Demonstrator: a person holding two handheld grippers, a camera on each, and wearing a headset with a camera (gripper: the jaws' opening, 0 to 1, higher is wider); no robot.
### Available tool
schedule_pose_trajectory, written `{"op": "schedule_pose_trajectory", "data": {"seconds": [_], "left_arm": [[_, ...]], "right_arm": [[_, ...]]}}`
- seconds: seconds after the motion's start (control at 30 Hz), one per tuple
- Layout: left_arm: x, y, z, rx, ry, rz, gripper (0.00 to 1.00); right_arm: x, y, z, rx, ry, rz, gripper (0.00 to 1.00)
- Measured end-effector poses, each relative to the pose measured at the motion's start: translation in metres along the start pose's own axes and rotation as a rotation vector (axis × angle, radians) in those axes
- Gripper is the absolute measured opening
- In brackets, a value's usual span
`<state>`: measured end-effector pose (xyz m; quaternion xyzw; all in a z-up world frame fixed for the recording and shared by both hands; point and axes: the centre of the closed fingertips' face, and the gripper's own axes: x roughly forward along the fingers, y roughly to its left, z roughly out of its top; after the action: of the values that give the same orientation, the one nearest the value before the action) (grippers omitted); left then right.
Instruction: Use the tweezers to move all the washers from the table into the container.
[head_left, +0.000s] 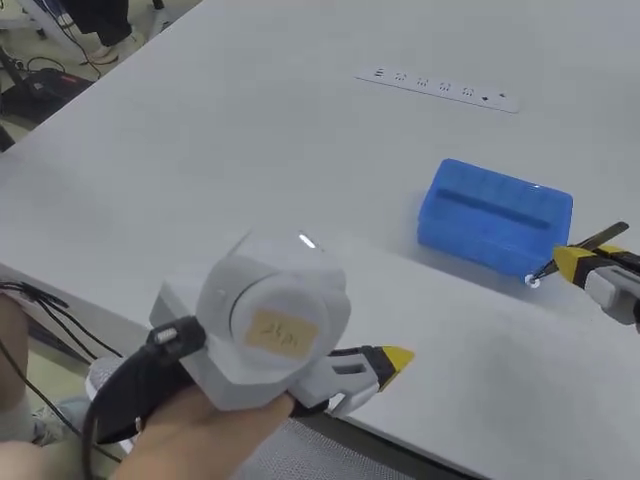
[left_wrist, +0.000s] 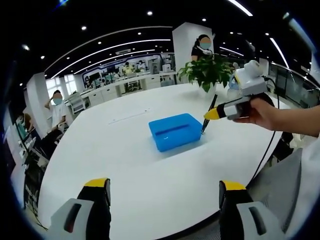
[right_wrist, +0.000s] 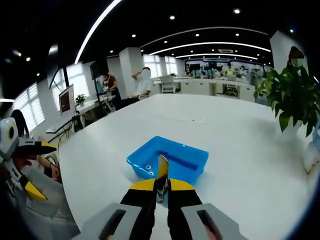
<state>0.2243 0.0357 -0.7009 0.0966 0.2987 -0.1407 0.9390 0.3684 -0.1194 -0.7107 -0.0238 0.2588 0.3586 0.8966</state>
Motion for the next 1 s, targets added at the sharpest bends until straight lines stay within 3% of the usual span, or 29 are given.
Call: {"op": "schedule_pose_trajectory", "data": {"seconds": [0.2,0.37,0.53,0.63,1.0], "left_arm": [[-0.002,0.002,-0.001,-0.002,0.0,0.007,0.91],[-0.002,0.002,-0.002,-0.004,0.0,0.008,0.91],[-0.002,0.003,-0.002,-0.008,0.001,0.01,0.91],[0.0,0.003,-0.003,-0.01,0.004,0.007,0.91],[0.002,0.006,-0.003,-0.007,0.011,0.004,0.91]], "right_arm": [[0.003,-0.007,0.021,0.028,-0.059,-0.003,0.04],[0.013,-0.014,0.026,0.03,-0.069,-0.018,0.04],[0.025,-0.022,0.02,0.009,-0.04,-0.038,0.04],[0.033,-0.025,0.008,-0.021,0.003,-0.049,0.04],[0.048,-0.024,-0.015,-0.07,0.076,-0.047,0.04]]}}
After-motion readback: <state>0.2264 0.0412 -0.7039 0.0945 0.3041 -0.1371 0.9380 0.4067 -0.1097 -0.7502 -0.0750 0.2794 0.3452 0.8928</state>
